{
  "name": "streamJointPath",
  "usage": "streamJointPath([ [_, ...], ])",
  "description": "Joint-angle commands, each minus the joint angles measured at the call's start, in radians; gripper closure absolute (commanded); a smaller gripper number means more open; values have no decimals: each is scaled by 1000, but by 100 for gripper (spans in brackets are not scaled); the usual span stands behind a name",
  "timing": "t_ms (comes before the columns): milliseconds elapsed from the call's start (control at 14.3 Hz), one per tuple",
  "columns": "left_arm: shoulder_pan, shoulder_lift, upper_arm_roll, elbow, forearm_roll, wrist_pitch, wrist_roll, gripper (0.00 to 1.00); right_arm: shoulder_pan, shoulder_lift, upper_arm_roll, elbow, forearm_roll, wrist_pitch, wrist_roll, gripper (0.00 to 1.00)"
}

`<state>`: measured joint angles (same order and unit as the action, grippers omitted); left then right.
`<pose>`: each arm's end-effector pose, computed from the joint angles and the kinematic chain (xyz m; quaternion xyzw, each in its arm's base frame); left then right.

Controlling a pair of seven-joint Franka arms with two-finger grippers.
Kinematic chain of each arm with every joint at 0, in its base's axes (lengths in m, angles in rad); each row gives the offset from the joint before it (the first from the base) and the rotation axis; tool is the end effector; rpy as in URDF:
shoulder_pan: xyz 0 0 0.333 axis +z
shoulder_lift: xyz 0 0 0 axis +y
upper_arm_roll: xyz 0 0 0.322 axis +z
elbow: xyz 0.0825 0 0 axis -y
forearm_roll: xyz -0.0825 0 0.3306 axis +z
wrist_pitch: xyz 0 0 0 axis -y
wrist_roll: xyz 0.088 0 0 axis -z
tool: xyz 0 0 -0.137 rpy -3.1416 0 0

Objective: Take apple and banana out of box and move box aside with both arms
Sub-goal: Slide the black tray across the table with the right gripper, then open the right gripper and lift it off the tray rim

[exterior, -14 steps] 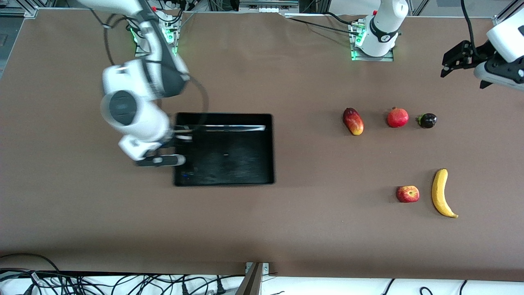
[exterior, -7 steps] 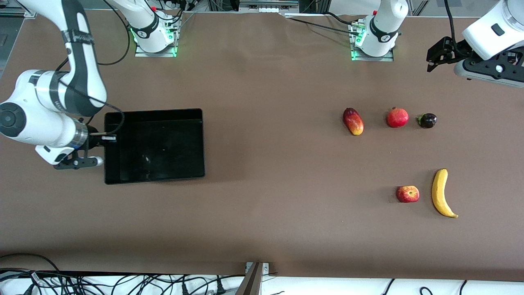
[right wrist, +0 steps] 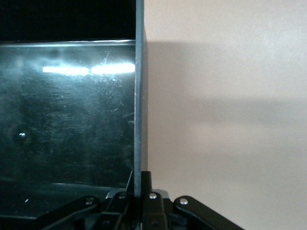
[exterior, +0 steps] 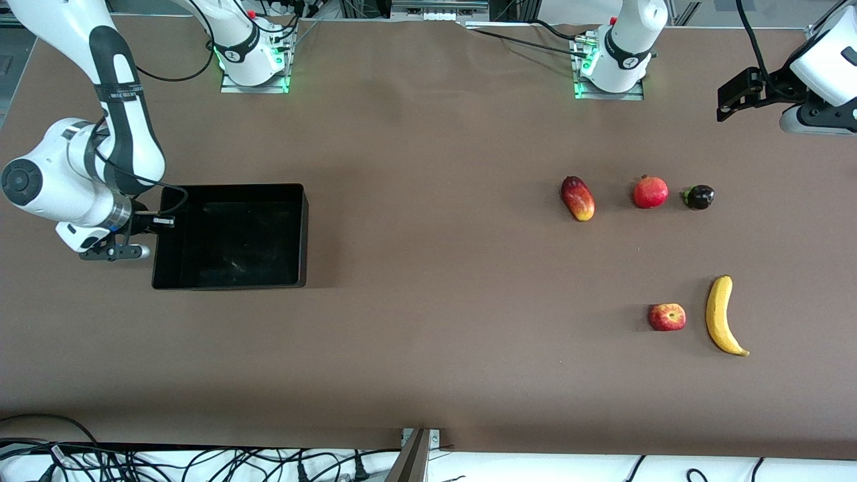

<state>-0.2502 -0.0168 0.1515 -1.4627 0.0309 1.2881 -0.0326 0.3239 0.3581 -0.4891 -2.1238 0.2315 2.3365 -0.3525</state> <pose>0.4586 -0.0398 0.6302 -0.9963 0.0299 0.0778 0.0190 0.5235 -0.0752 0.2673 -0.9988 -0.0183 0.0451 0.0079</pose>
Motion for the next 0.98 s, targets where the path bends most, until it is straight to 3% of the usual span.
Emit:
streamJointPath([
  [0,5,-25,5,-15,-22,-12,-15,0,1,-28,3,-74,31,64,-31,100],
  [70,8,-25,8,-16,-35,-12,-16,0,1,-28,3,-73,32,61,-29,92],
  [140,9,-23,10,-16,-39,-12,-15,0,3,-28,3,-70,32,60,-28,49],
  [210,28,-23,5,-21,-39,-12,-15,0,4,-31,4,-65,34,57,-23,31],
  [280,31,-22,3,-24,-39,-10,-15,0,7,-37,7,-53,34,54,-17,3],
  [421,32,-22,3,-24,-39,-12,-15,0,18,-48,15,5,34,-3,-10,0],
  [631,32,-22,3,-25,-39,-12,-13,0,40,-50,10,181,19,-240,87,0],
  [911,34,-22,5,-27,-39,-12,-13,0,67,-138,7,312,-26,-486,193,0],
])
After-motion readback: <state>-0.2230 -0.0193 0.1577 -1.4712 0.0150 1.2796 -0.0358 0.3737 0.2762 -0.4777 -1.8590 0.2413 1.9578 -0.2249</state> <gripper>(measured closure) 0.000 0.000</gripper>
